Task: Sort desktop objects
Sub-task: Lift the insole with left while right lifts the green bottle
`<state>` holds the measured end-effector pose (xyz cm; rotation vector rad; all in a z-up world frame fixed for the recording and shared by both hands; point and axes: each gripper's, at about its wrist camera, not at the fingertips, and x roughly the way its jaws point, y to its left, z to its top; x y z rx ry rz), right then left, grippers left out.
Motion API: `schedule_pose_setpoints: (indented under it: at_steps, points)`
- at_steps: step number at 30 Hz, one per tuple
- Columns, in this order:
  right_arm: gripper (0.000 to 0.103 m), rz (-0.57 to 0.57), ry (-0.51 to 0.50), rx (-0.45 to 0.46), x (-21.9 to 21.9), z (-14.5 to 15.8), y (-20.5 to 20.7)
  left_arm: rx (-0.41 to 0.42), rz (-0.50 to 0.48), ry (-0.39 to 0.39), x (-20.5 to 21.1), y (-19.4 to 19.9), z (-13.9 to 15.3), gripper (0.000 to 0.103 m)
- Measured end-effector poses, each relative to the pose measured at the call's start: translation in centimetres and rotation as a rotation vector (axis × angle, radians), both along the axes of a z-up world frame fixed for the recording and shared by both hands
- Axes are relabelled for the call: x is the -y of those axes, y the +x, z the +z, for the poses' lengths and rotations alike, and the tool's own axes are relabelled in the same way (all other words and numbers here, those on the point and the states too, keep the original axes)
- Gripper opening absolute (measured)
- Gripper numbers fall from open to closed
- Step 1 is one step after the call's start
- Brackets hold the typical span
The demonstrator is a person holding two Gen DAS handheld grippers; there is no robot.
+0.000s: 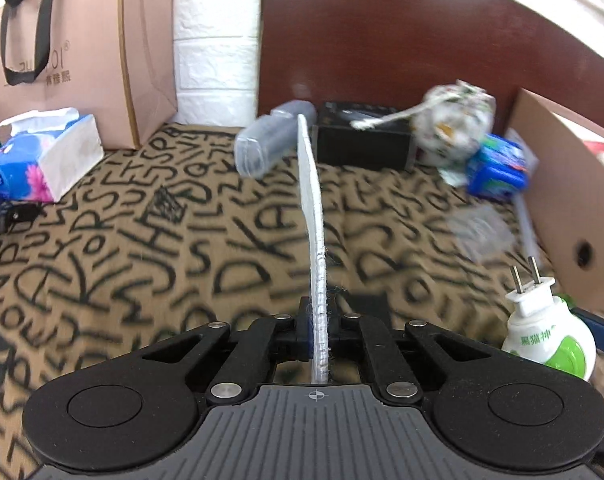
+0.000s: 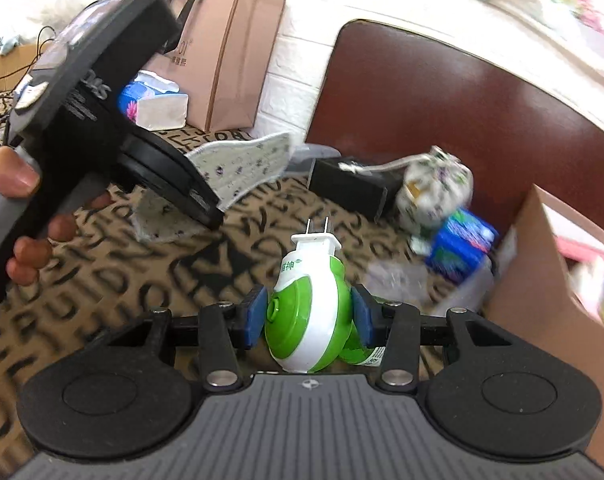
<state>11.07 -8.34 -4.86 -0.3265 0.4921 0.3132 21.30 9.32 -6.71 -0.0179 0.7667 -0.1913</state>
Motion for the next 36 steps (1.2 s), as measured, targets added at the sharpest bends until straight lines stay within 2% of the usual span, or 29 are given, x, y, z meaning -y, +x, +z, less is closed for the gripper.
schedule_pose_setpoints:
  at_steps: [3,10,15,16,17,19,21,23,27,29,36]
  points:
    - [0.050,-0.035,0.033,-0.016,0.9,0.0,-2.3,0.002,-0.034,0.003,0.8,-2.8,0.6,0.000]
    - [0.050,-0.067,-0.016,-0.023,2.3,0.2,-7.3,-0.014,-0.124,-0.049,2.4,-8.4,1.0,0.000]
    - [0.050,-0.077,-0.028,-0.025,2.7,-0.4,-8.7,-0.040,-0.127,-0.014,3.6,-10.3,0.0,0.000]
    - [0.050,-0.074,-0.038,-0.019,2.6,-0.5,-8.9,-0.043,-0.122,-0.010,3.6,-10.6,-0.2,0.003]
    - [0.050,-0.068,-0.045,-0.015,2.5,-0.5,-9.1,-0.049,-0.115,-0.005,3.6,-10.6,-0.3,0.013]
    - [0.050,-0.059,-0.054,-0.011,2.3,-0.6,-9.1,-0.058,-0.101,-0.003,3.4,-10.6,-0.4,0.028]
    - [0.050,-0.055,-0.059,-0.006,2.3,-0.7,-9.2,-0.055,-0.080,0.005,3.3,-10.7,-0.5,0.036]
    - [0.050,-0.054,-0.043,-0.006,2.3,-0.6,-9.3,-0.056,-0.066,0.014,3.2,-10.6,-0.5,0.052]
    - [0.049,-0.054,-0.023,-0.004,2.5,-0.5,-9.3,-0.063,-0.042,0.022,3.1,-10.2,-0.7,0.063]
    - [0.051,-0.051,-0.022,-0.001,2.5,-0.5,-9.3,-0.071,-0.027,0.015,3.0,-9.9,-0.8,0.073]
    - [0.057,-0.030,-0.031,0.007,2.3,-0.5,-9.3,-0.066,0.010,0.037,2.9,-9.2,-1.3,0.084]
